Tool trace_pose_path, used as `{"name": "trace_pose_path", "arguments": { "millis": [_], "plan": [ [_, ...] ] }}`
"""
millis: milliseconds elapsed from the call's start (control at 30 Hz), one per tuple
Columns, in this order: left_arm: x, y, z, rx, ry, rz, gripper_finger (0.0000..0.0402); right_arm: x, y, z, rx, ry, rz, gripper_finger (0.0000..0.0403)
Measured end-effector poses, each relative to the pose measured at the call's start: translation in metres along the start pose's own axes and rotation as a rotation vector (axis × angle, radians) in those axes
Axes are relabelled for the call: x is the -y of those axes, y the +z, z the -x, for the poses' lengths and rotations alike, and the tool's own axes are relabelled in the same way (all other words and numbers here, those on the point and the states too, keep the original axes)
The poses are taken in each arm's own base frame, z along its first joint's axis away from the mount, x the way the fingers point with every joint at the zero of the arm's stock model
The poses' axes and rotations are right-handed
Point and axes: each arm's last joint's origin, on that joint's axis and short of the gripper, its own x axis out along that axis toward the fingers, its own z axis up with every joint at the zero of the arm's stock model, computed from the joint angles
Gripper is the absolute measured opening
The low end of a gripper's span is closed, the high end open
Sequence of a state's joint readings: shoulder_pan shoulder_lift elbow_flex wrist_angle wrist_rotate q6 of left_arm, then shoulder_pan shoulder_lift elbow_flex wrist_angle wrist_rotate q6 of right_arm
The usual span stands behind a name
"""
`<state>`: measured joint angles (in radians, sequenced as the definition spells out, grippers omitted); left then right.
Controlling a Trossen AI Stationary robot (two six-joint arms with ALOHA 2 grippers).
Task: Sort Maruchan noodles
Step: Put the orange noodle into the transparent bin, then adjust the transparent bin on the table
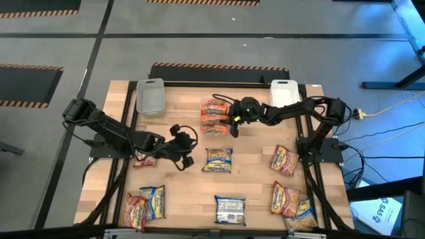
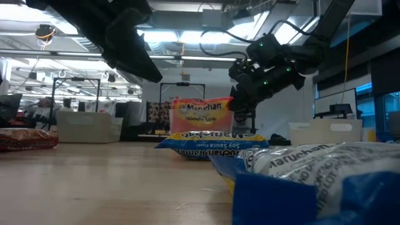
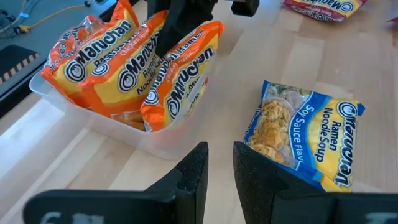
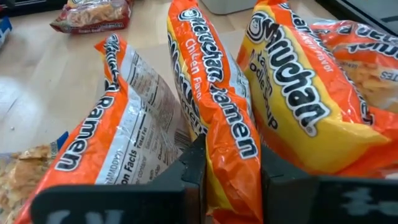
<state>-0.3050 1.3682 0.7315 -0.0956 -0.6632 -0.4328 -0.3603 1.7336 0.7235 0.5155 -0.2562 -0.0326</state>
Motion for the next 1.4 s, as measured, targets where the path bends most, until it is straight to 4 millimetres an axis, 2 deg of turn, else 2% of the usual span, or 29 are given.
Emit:
{"name": "trace_pose_path", "arguments": {
  "millis": [267, 500, 667, 767, 833, 900, 1000, 1133, 1200, 1400],
  "plan": [
    [0.0, 0.0, 0.0, 0.0, -0.001, -0.001, 0.0069, 0.0, 0.0, 0.0, -0.002, 0.007, -0.005, 0.0065],
    [0.0, 0.0, 0.0, 0.0, -0.001, -0.001, 0.0069, -0.001, 0.001, 0.002, -0.003, 0.016, 0.0, 0.0156],
    [0.0, 0.0, 0.0, 0.0, -0.001, -0.022, 0.0069, -0.006, 0.037, 0.031, 0.105, -0.029, 0.143, 0.021],
    [0.0, 0.0, 0.0, -0.002, -0.007, -0.022, 0.0069, -0.013, 0.054, 0.055, 0.043, -0.012, 0.139, 0.0223],
    [0.001, 0.0, 0.0, -0.013, -0.034, -0.024, 0.0069, -0.024, 0.056, 0.068, 0.0, 0.056, 0.109, 0.0224],
    [0.004, -0.002, -0.003, -0.021, -0.063, -0.022, 0.0069, -0.041, 0.049, 0.076, -0.045, 0.141, 0.095, 0.0222],
    [0.013, -0.004, -0.012, 0.011, -0.133, -0.036, 0.0069, -0.071, 0.026, 0.075, -0.079, 0.242, 0.105, 0.0216],
    [0.021, -0.01, -0.03, 0.055, -0.236, -0.062, 0.0069, -0.098, -0.005, 0.065, -0.082, 0.198, 0.141, 0.0206],
    [0.02, -0.013, -0.041, 0.043, -0.23, -0.059, 0.0069, -0.103, -0.017, 0.06, -0.093, 0.15, 0.158, 0.0201],
    [0.007, -0.028, -0.07, -0.038, -0.142, -0.06, 0.0069, -0.099, -0.025, 0.041, -0.06, 0.052, 0.168, 0.0187]
  ]
}}
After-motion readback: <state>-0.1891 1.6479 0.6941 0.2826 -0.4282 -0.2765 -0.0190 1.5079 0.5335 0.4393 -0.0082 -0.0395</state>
